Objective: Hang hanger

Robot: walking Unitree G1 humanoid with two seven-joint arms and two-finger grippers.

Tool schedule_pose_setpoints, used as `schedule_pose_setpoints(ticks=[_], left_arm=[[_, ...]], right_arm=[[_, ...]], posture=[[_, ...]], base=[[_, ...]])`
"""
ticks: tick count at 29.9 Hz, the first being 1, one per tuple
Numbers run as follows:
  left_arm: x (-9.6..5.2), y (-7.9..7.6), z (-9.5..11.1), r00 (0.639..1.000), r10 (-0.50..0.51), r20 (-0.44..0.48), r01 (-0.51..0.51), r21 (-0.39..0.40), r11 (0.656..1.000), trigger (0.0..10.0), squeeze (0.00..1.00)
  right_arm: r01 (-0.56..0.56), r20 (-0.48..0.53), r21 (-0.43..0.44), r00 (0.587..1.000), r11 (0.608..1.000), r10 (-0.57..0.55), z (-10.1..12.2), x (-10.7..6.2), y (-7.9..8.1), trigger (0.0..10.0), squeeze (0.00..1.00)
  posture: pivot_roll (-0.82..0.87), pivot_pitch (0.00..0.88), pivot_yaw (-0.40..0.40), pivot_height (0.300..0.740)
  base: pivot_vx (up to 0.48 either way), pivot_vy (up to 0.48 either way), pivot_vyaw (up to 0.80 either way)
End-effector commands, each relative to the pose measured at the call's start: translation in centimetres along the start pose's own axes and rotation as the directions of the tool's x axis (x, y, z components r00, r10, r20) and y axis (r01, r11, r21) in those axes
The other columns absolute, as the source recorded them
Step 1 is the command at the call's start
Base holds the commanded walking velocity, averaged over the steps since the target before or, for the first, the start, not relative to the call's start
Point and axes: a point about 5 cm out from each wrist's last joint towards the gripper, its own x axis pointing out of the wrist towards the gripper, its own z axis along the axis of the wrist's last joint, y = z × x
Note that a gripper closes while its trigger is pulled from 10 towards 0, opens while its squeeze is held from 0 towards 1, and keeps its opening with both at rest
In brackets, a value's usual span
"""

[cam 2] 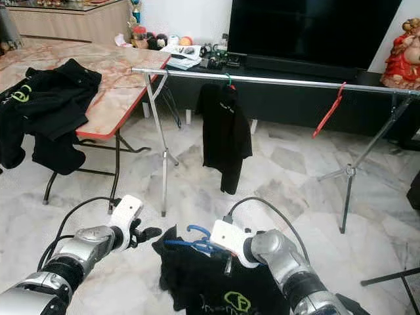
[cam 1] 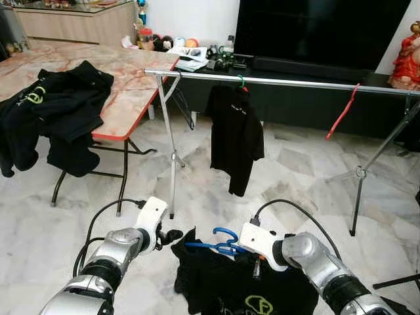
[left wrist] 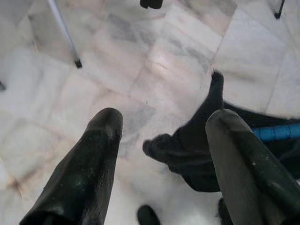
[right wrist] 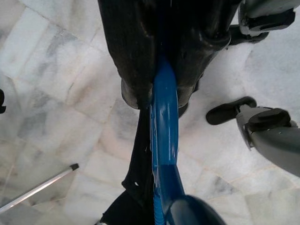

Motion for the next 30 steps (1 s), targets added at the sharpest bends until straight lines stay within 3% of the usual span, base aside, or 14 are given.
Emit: schedule_pose_setpoints(ticks=[1, 9, 15, 20, 30], left_arm=[[0.2, -0.2, 0.2, 1.000, 0.013, -0.018, -0.013, -0.025, 1.000, 10.0, 0.00], [0.4, -0.5, 0.1, 0.998, 0.018, -0.062, -0.021, -0.046, 0.999, 10.0, 0.00], [0.5, -1.3, -0.6, 0.990, -0.056, -0.131, 0.054, -0.018, 0.998, 10.0, 0.00], [0.7, -2.0, -1.7, 0.979, -0.053, -0.196, 0.050, -0.020, 0.999, 10.0, 0.00], [0.9, -2.4, -2.3, 0.972, 0.004, -0.236, 0.005, 0.039, 0.999, 10.0, 0.00]], right_arm=[[-0.016, 0.017, -0.036, 1.000, 0.999, 0.017, 0.5, 0.1, 0.2, 10.0, 0.00], [-0.047, -0.020, -0.080, 0.999, 0.996, 0.046, -0.1, 0.6, 1.0, 10.0, 0.00], [-0.015, -0.014, -0.107, 1.000, 0.994, 0.013, 0.0, 0.9, 1.1, 10.0, 0.00], [0.005, 0.061, -0.111, 0.998, 0.994, 0.002, 1.1, 0.9, 0.8, 10.0, 0.00], [-0.006, 0.079, -0.137, 0.997, 0.991, 0.017, 1.3, 0.9, 0.8, 10.0, 0.00]], posture=[[0.08, 0.015, -0.056, 0.740], [0.08, 0.017, -0.054, 0.740], [0.09, 0.018, -0.054, 0.740], [0.09, 0.018, -0.052, 0.740], [0.08, 0.019, -0.049, 0.740]], base=[[0.000, 0.000, 0.00], [0.000, 0.000, 0.00], [0.000, 0.000, 0.00], [0.000, 0.000, 0.00], [0.000, 0.000, 0.00]])
